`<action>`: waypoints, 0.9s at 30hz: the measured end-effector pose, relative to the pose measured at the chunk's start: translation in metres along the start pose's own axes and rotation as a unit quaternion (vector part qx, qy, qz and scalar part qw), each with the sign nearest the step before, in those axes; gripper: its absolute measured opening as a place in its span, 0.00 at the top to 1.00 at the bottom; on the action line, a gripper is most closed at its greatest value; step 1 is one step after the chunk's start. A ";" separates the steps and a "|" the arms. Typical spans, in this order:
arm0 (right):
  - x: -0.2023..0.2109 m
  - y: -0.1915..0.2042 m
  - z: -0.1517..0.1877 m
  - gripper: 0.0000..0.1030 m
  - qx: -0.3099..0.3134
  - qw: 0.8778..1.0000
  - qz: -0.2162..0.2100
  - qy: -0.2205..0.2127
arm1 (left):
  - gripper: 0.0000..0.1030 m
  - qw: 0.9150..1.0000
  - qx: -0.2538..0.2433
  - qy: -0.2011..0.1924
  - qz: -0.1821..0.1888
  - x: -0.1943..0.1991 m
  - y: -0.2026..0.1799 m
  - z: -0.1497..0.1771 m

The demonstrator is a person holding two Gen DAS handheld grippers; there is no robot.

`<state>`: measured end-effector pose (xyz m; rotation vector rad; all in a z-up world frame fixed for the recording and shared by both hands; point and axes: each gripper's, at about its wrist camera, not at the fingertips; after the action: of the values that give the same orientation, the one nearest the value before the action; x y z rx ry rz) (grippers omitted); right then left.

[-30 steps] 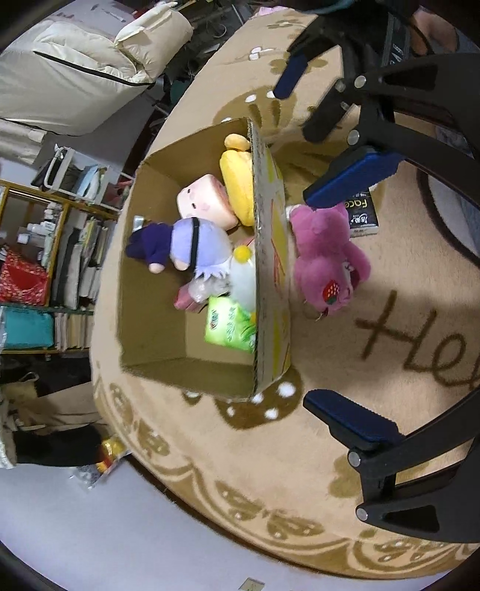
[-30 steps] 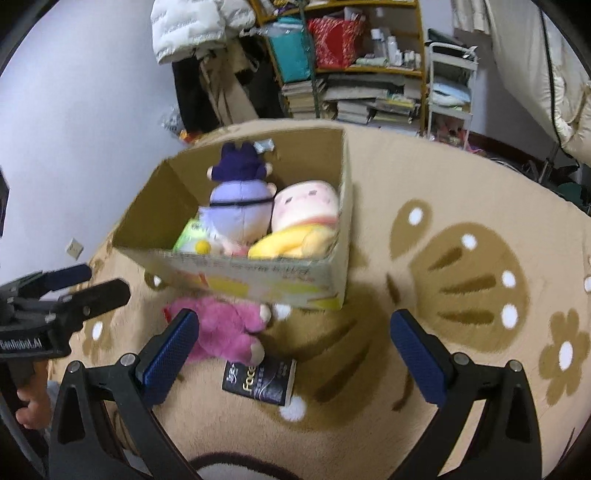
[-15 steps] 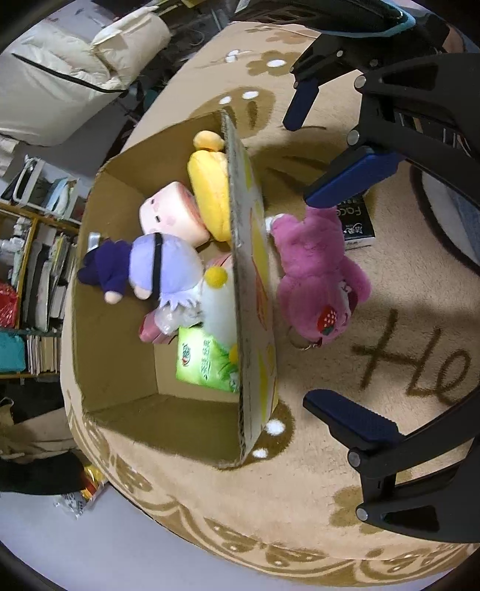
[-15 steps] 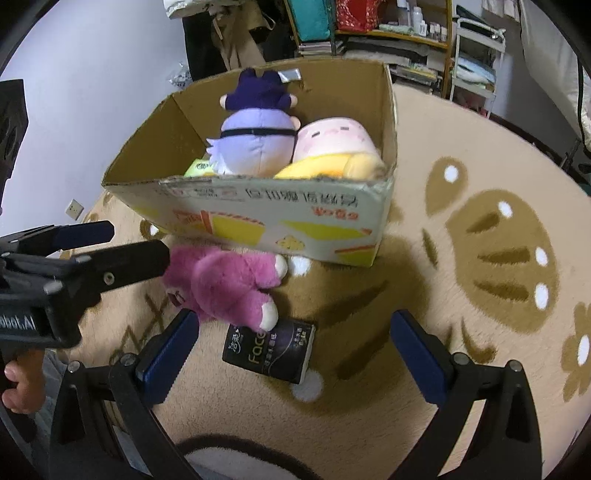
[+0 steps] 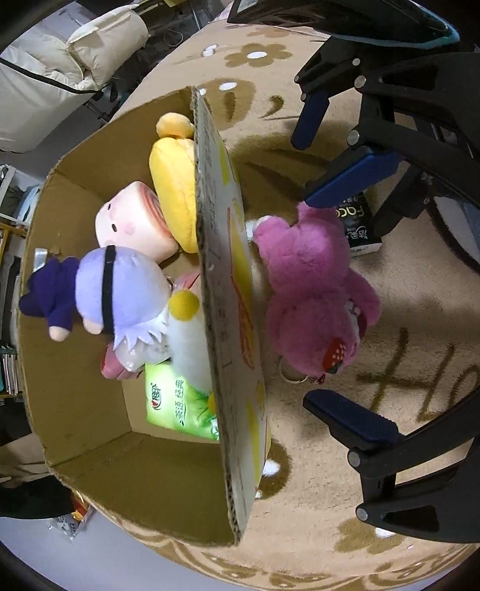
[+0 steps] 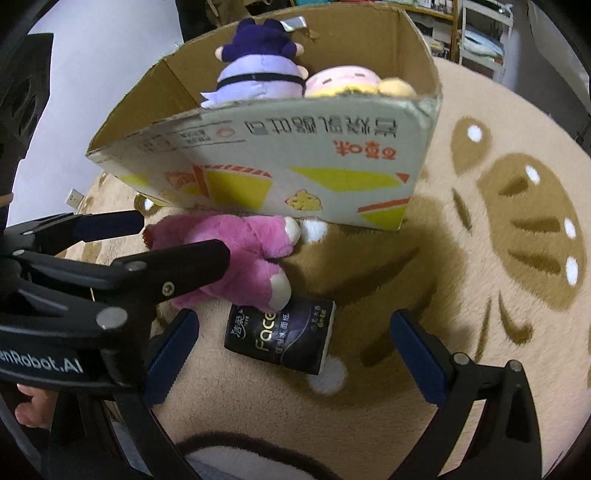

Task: Organize soft objects
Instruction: 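Move the left tool to the pink strawberry bear while the right tool approaches the black tissue pack, then grasp the pink strawberry bear with the left tool while the right tool grasps the black 'Face' tissue pack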

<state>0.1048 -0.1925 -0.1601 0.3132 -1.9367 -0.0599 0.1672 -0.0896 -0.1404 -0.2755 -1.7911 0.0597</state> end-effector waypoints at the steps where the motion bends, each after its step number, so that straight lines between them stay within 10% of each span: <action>1: -0.003 -0.002 0.001 0.00 -0.005 1.000 -0.003 0.002 | 0.05 1.000 0.001 0.001 0.000 -0.001 0.000 0.000; 15: -0.030 0.001 -0.005 0.08 -0.003 0.999 0.006 0.036 | 0.05 0.999 0.022 0.025 -0.004 -0.028 0.004 -0.003; 27: -0.023 0.000 -0.001 0.35 -0.003 0.999 0.020 0.028 | 0.15 0.999 0.047 0.020 0.001 -0.028 0.016 -0.002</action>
<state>0.1140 -0.1865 -0.1807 0.2691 -1.8865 -0.0288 0.1775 -0.0798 -0.1693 -0.2099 -1.7419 0.1392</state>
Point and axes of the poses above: each gripper's, at about its wrist camera, not at the fingertips, and x roughly against the way its jaws point, y to its left, z to its underside, and after that the axes turned 14 degrees about x, right-handed
